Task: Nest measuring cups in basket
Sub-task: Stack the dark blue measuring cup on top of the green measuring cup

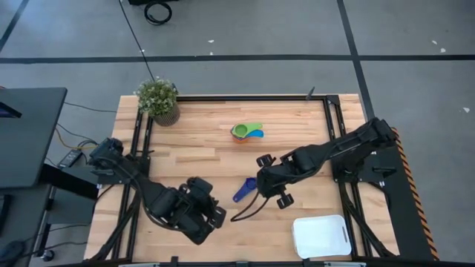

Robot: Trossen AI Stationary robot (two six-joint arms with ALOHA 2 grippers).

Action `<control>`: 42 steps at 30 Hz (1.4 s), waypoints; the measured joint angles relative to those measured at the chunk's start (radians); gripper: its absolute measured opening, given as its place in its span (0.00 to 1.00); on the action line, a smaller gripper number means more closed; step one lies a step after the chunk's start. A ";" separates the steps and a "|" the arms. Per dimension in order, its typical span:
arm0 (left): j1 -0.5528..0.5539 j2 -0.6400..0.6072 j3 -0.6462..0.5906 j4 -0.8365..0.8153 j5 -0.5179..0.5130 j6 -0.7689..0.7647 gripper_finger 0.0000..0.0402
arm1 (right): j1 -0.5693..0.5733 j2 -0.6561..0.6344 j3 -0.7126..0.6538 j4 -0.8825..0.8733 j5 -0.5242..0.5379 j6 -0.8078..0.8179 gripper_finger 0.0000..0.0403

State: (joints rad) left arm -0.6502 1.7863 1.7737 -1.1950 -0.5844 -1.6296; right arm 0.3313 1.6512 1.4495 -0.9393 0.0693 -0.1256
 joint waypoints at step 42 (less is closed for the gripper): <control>-0.027 -0.076 0.000 0.204 -0.069 -0.009 0.22 | -0.145 0.015 -0.579 0.781 -0.152 -0.442 0.29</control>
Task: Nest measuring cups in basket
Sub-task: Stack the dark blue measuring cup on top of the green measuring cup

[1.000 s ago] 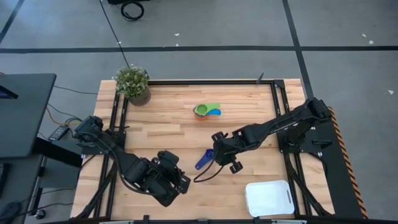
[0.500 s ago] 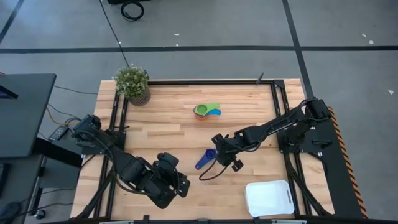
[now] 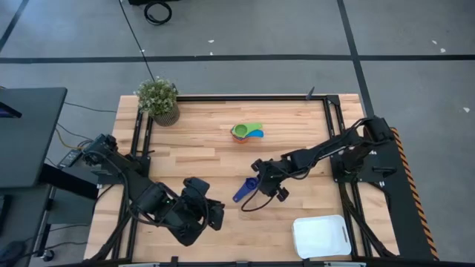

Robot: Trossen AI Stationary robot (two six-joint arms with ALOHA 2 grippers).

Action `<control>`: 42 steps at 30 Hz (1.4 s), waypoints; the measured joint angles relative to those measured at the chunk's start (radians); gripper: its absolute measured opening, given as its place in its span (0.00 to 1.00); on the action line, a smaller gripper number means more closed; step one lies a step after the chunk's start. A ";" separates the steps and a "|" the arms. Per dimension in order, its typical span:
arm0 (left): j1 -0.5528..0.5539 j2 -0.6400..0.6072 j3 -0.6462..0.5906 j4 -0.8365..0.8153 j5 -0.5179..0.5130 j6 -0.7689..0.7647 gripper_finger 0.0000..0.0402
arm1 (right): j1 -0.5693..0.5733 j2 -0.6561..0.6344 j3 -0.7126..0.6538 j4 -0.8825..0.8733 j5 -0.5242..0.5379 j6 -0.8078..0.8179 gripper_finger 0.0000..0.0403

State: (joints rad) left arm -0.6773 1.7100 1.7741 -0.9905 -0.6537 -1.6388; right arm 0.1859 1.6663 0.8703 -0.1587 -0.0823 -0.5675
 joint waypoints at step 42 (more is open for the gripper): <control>-0.011 0.002 0.000 0.014 -0.026 0.002 0.22 | -0.009 0.116 0.013 0.128 0.130 0.888 0.03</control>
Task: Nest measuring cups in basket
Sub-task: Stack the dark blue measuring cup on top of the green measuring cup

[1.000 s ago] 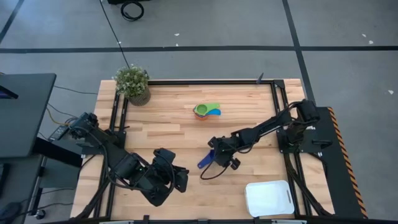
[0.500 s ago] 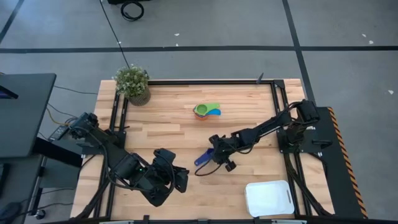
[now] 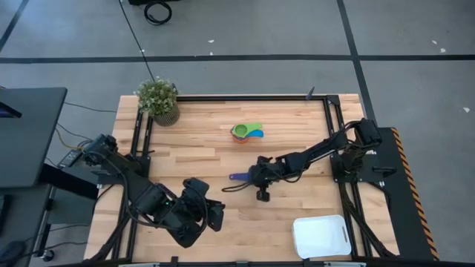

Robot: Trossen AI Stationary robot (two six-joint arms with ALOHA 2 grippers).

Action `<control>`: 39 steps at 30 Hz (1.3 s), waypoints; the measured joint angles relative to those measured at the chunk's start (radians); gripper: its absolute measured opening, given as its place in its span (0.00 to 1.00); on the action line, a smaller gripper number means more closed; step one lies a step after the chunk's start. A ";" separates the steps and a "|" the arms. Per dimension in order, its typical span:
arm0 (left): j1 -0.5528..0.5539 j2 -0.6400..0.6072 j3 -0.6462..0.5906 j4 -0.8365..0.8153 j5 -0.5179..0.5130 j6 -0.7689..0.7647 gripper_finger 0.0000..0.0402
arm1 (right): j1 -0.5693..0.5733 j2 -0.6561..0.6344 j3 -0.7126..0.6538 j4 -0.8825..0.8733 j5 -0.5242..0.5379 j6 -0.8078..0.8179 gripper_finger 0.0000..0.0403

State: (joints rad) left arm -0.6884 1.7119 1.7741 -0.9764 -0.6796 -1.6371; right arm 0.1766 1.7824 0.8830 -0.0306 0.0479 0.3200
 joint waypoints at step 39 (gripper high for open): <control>-0.039 0.000 0.000 0.119 0.056 0.325 0.22 | -0.007 0.000 0.031 -0.119 0.023 0.735 0.32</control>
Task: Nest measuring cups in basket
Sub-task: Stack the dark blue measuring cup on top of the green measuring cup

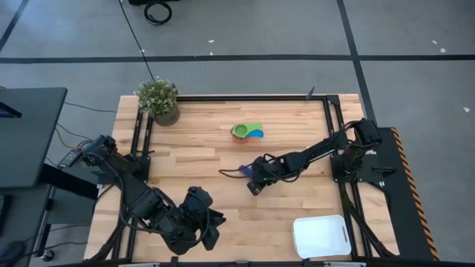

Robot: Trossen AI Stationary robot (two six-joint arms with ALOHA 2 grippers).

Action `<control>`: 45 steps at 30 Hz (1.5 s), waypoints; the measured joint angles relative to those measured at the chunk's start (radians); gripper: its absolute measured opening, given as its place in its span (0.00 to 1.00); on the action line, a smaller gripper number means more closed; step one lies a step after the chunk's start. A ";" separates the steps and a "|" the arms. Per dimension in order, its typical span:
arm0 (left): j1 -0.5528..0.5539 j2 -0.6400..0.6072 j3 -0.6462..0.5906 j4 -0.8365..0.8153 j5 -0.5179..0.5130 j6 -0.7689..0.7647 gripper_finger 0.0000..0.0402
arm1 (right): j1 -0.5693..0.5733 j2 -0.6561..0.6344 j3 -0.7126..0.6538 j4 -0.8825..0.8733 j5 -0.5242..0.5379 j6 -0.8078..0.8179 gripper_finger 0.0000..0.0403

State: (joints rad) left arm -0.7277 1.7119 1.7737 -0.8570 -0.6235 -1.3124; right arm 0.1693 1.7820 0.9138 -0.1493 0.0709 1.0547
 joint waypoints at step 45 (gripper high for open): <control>0.042 0.116 -0.001 -0.004 -0.106 -0.404 0.22 | 0.173 -0.896 0.003 0.020 -0.197 -0.803 0.29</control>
State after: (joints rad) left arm -0.6854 1.8283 1.7729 -0.8607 -0.7293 -1.7166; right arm 0.3427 0.8860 0.9165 -0.1297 -0.1265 0.2513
